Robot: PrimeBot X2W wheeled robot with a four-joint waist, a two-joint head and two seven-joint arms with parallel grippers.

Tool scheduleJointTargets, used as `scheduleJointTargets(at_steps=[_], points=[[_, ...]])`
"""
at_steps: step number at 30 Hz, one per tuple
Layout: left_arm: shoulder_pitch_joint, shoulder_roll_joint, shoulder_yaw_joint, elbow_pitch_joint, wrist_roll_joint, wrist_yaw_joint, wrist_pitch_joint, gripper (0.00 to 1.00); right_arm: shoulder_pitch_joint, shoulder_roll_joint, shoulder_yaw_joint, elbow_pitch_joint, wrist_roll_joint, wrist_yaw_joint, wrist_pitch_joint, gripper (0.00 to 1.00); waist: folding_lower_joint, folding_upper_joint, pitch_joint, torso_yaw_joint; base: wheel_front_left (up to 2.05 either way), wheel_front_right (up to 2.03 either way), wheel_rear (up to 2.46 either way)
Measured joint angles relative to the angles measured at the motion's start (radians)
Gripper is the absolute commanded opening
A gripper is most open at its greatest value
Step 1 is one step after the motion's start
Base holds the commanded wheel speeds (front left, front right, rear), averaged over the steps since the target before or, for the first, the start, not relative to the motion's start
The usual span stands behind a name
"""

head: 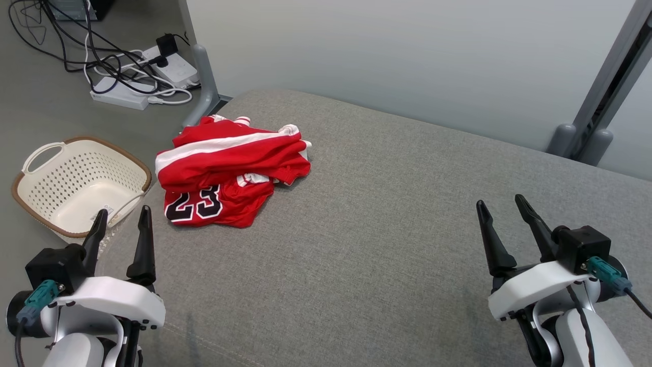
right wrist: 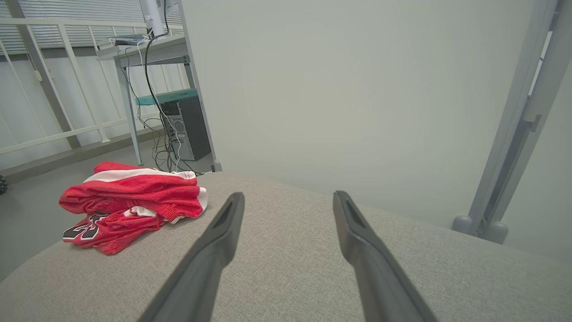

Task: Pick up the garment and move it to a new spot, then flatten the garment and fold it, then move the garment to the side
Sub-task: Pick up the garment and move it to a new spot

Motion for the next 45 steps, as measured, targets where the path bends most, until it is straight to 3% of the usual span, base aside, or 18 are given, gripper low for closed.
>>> scheduleJointTargets(at_steps=[9, 17, 28, 41, 42, 44, 45], points=[[-0.051, 0.029, 0.017, -0.016, -0.032, -0.025, 0.032, 1.0, -0.004, -0.001, 0.011, -0.002, 0.003, 0.0, 0.003, 1.0, 0.0, 0.0, 0.004, -0.035, 0.0, 0.0, 0.0], [-0.201, 0.084, 0.034, 0.01, -0.088, -0.068, 0.152, 1.0, -0.059, -0.014, 0.023, -0.049, -0.013, 0.001, 0.039, 1.0, 0.0, 0.0, 0.085, -0.122, 0.0, 0.0, 0.0], [-0.408, 0.118, 0.074, 0.327, -0.216, -0.145, 0.286, 1.0, -0.137, -0.032, 0.028, -0.107, -0.034, 0.001, 0.063, 1.0, 0.0, 0.0, 0.268, -0.248, 0.0, 0.0, 0.0], [-0.595, 0.157, 0.037, 0.661, -0.23, -0.216, 0.378, 1.0, -0.181, -0.032, 0.044, -0.111, -0.038, 0.001, 0.056, 1.0, 0.0, 0.0, 0.417, -0.346, 0.0, 0.0, 0.0], [-0.605, 0.158, 0.033, 0.674, -0.229, -0.219, 0.371, 0.78, -0.183, -0.032, 0.044, -0.109, -0.037, 0.001, 0.055, 1.0, 0.0, 0.0, 0.421, -0.348, 0.0, 0.0, 0.0], [-0.618, 0.163, 0.026, 0.69, -0.212, -0.22, 0.33, 0.0, -0.185, -0.032, 0.044, -0.105, -0.035, 0.001, 0.053, 1.0, 0.0, 0.0, 0.422, -0.348, 0.0, 0.0, 0.0], [-0.624, 0.165, 0.023, 0.7, -0.205, -0.221, 0.313, 0.0, -0.185, -0.032, 0.043, -0.102, -0.035, 0.001, 0.052, 1.0, 0.0, 0.0, 0.421, -0.347, 0.0, 0.0, 0.0]])
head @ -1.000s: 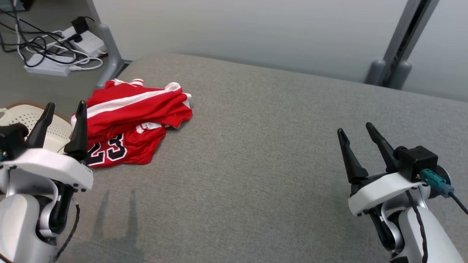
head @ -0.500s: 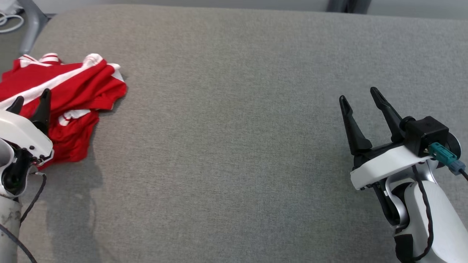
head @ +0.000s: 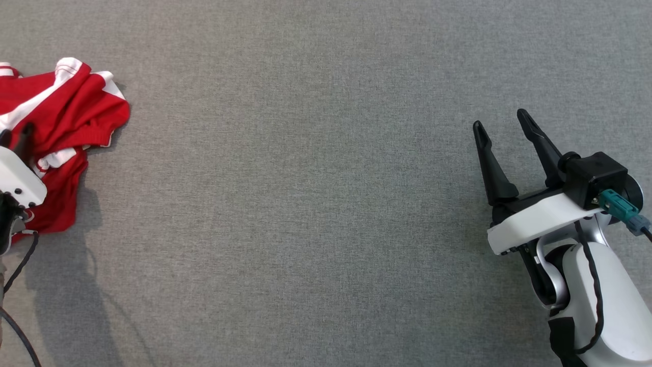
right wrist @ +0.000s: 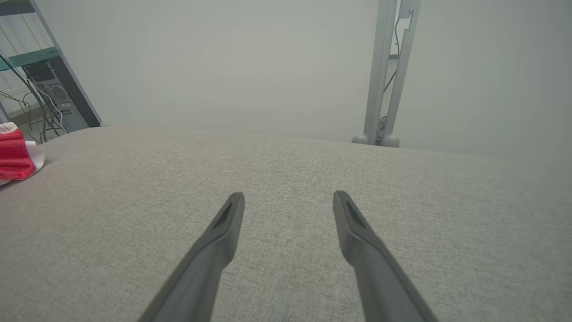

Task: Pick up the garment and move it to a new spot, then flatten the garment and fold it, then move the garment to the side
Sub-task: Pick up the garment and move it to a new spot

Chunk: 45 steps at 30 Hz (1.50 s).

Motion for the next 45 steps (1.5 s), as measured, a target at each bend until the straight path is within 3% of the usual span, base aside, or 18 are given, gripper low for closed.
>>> scheduleJointTargets(at_steps=[10, 18, 19, 20, 24, 25, 31, 35, 45], points=[[-0.029, 0.012, -0.03, -0.014, 0.068, -0.006, -0.193, 0.0, 0.018, 0.003, -0.012, 0.014, 0.001, 0.0, -0.013, 1.0, 0.0, 0.0, -0.066, 0.023, 0.0, 0.0, 0.0], [0.019, 0.026, -0.005, -0.152, 0.077, 0.047, -0.3, 0.0, 0.054, 0.01, -0.024, 0.014, 0.004, 0.0, -0.022, 1.0, 0.0, 0.0, -0.147, 0.035, 0.0, 0.0, 0.0], [0.04, 0.023, 0.001, -0.185, 0.075, 0.06, -0.312, 0.36, 0.06, 0.011, -0.026, 0.013, 0.006, 0.0, -0.022, 1.0, 0.0, 0.0, -0.158, 0.036, 0.0, 0.0, 0.0], [0.065, 0.019, 0.006, -0.218, 0.076, 0.075, -0.33, 1.0, 0.066, 0.013, -0.028, 0.013, 0.01, 0.0, -0.023, 1.0, 0.0, 0.0, -0.17, 0.038, 0.0, 0.0, 0.0], [0.156, 0.0, 0.016, -0.331, 0.076, 0.12, -0.364, 1.0, 0.084, 0.015, -0.035, 0.013, 0.013, 0.0, -0.03, 1.0, 0.0, 0.0, -0.204, 0.045, 0.0, 0.0, 0.0], [0.227, -0.011, 0.022, -0.413, 0.081, 0.154, -0.392, 1.0, 0.097, 0.017, -0.039, 0.013, 0.014, 0.0, -0.03, 1.0, 0.0, 0.0, -0.226, 0.052, 0.0, 0.0, 0.0], [0.457, -0.038, 0.052, -0.638, 0.097, 0.246, -0.438, 1.0, 0.136, 0.021, -0.04, 0.016, 0.024, 0.0, -0.03, 1.0, 0.0, 0.0, -0.296, 0.088, 0.0, 0.0, 0.0], [0.554, -0.043, 0.049, -0.691, 0.114, 0.253, -0.454, 1.0, 0.155, 0.019, -0.04, 0.021, 0.03, 0.0, -0.029, 1.0, 0.0, 0.0, -0.33, 0.111, 0.0, 0.0, 0.0], [0.674, -0.048, 0.029, -0.741, 0.162, 0.203, -0.472, 1.0, 0.202, 0.015, -0.034, 0.03, 0.04, 0.0, -0.022, 1.0, 0.0, 0.0, -0.398, 0.155, 0.0, 0.0, 0.0]])
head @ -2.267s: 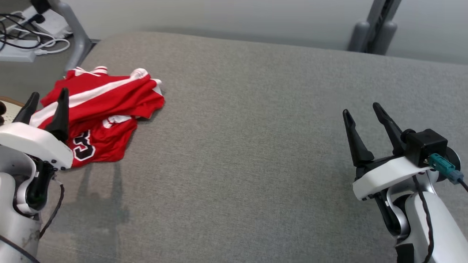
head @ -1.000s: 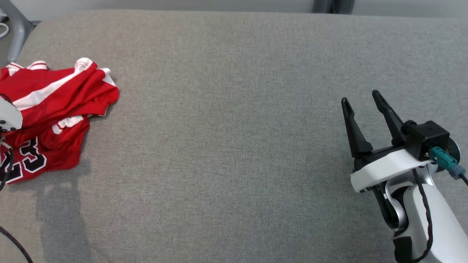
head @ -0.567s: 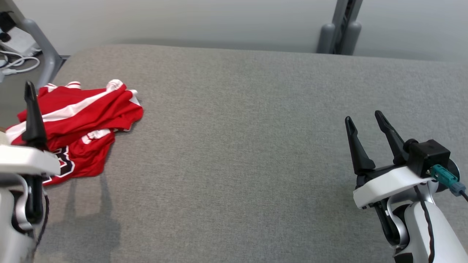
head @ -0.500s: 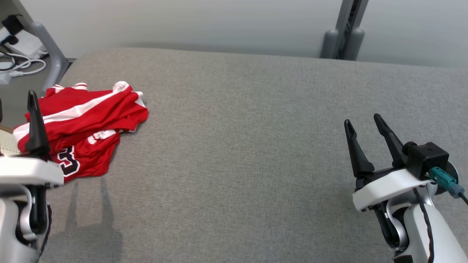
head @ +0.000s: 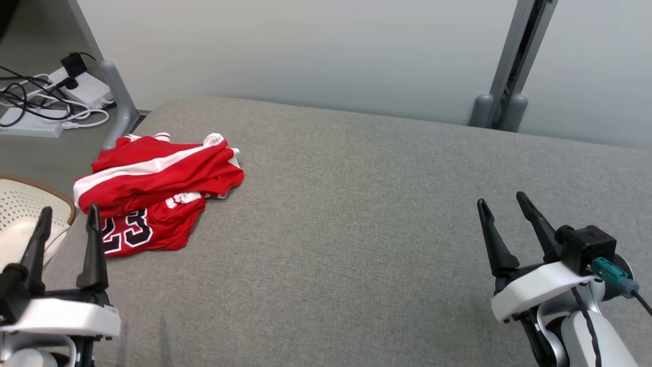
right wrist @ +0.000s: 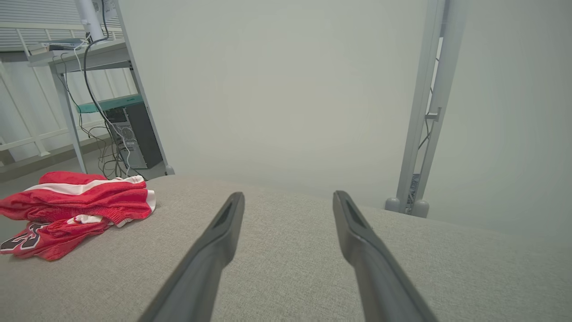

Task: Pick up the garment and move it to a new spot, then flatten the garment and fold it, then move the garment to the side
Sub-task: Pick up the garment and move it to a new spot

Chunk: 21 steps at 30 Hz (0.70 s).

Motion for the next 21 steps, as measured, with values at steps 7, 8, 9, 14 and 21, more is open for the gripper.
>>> scheduleJointTargets(at_steps=[7, 8, 9, 14, 21], points=[[0.073, -0.035, -0.005, -0.01, 0.026, -0.011, -0.004, 1.0, 0.029, 0.004, 0.006, 0.004, 0.007, 0.0, 0.0, 1.0, 0.0, 0.0, -0.034, 0.017, 0.0, 0.0, 0.0], [0.077, -0.04, -0.004, -0.011, 0.026, -0.01, -0.004, 1.0, 0.031, 0.004, 0.006, 0.004, 0.007, 0.0, 0.0, 1.0, 0.0, 0.0, -0.037, 0.019, 0.0, 0.0, 0.0], [0.08, -0.044, -0.004, -0.011, 0.028, -0.008, -0.004, 1.0, 0.034, 0.005, 0.006, 0.004, 0.007, 0.0, 0.0, 1.0, 0.0, 0.0, -0.039, 0.02, 0.0, 0.0, 0.0], [0.092, -0.054, 0.0, -0.009, 0.027, -0.006, -0.004, 1.0, 0.038, 0.007, 0.006, 0.005, 0.01, 0.0, -0.001, 1.0, 0.0, 0.0, -0.041, 0.025, 0.0, 0.0, 0.0], [0.092, -0.059, 0.001, -0.001, 0.026, -0.006, -0.004, 1.0, 0.038, 0.008, 0.006, 0.005, 0.011, 0.0, -0.001, 1.0, 0.0, 0.0, -0.036, 0.029, 0.0, 0.0, 0.0]])
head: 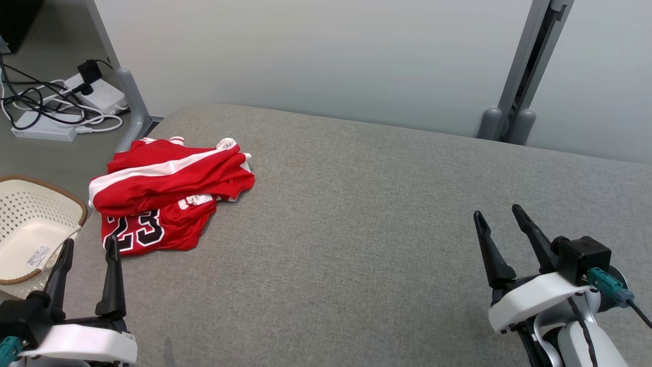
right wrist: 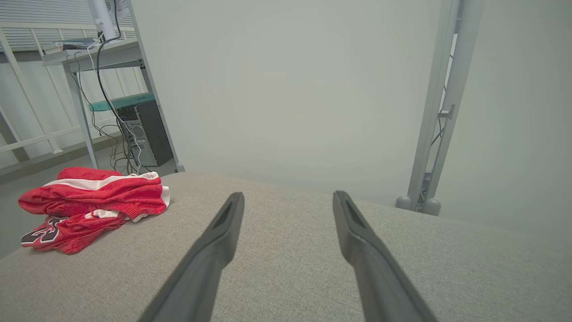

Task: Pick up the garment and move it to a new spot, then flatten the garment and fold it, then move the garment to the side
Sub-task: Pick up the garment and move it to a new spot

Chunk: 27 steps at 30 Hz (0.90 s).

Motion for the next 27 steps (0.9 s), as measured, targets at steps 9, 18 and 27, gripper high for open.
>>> scheduleJointTargets(at_steps=[9, 18, 27], points=[[-0.02, 0.0, 0.017, 0.0, -0.004, -0.005, 0.0, 1.0, 0.0, 0.001, -0.001, 0.001, 0.0, 0.0, 0.0, 1.0, 0.0, 0.0, 0.005, 0.006, 0.0, 0.0, 0.0], [-0.171, 0.047, 0.023, 0.013, -0.009, -0.029, 0.055, 1.0, -0.032, -0.004, 0.016, -0.026, -0.003, 0.0, 0.017, 1.0, 0.0, 0.0, 0.052, -0.007, 0.0, 0.0, 0.0], [-0.441, 0.086, -0.007, 0.306, -0.099, -0.154, 0.214, 1.0, -0.111, -0.023, 0.048, -0.066, -0.022, 0.0, 0.047, 1.0, 0.0, 0.0, 0.176, -0.054, 0.0, 0.0, 0.0]])
